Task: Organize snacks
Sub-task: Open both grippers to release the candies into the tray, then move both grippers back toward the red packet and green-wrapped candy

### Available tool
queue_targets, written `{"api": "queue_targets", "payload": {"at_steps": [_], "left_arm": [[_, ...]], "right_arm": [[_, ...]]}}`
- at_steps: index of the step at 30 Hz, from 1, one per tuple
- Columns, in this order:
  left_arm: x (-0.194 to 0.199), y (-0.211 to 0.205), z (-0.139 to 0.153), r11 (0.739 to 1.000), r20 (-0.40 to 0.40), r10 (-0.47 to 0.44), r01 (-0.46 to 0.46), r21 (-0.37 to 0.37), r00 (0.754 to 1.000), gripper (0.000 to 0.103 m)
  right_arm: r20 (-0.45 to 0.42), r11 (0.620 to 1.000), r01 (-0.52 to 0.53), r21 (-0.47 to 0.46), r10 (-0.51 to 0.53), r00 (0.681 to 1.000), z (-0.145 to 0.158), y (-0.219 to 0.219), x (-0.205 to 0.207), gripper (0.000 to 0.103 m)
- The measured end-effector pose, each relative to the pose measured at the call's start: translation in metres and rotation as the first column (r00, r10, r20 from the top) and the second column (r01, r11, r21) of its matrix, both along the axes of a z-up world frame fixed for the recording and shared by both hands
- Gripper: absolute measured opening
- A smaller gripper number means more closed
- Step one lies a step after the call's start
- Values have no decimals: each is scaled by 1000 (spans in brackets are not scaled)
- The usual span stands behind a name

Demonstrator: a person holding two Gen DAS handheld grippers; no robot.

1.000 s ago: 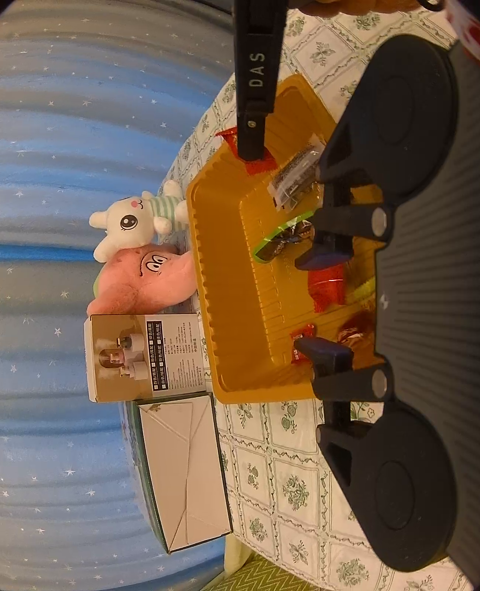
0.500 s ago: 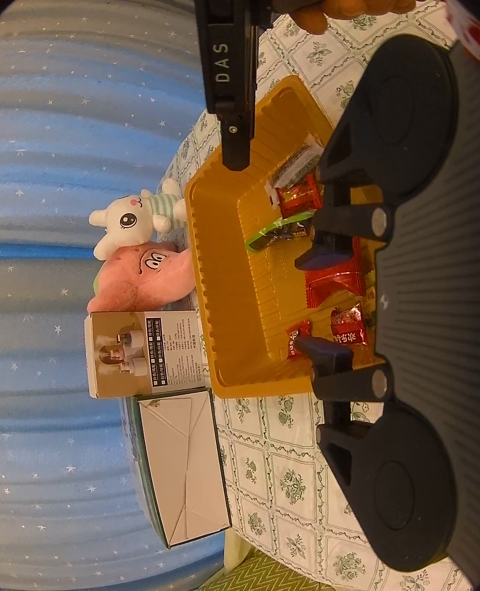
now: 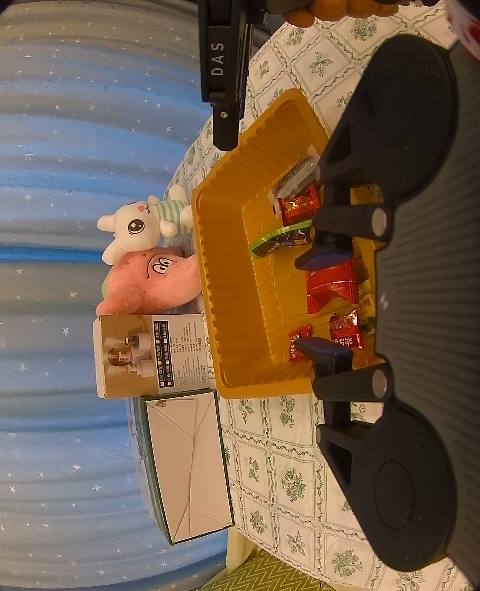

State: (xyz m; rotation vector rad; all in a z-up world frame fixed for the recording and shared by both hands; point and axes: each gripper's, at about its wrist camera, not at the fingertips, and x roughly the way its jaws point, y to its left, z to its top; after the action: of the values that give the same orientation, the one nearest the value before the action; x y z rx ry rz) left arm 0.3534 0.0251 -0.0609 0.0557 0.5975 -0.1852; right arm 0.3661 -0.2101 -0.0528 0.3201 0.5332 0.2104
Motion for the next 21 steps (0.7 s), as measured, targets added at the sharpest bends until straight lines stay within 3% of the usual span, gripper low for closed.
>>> {"api": "queue_targets", "payload": {"at_steps": [9,21], "left_arm": [[-31,2,12,999,24,0,1,-41,1000,35],[-98,-1,15,995,-30,-2,-1,-101,1000,35]], "right_arm": [[17,999,27,-35,-26,1000,7,-11,-25,40],[13,998,18,-55,-18,1000,22,-22,-87,40]]}}
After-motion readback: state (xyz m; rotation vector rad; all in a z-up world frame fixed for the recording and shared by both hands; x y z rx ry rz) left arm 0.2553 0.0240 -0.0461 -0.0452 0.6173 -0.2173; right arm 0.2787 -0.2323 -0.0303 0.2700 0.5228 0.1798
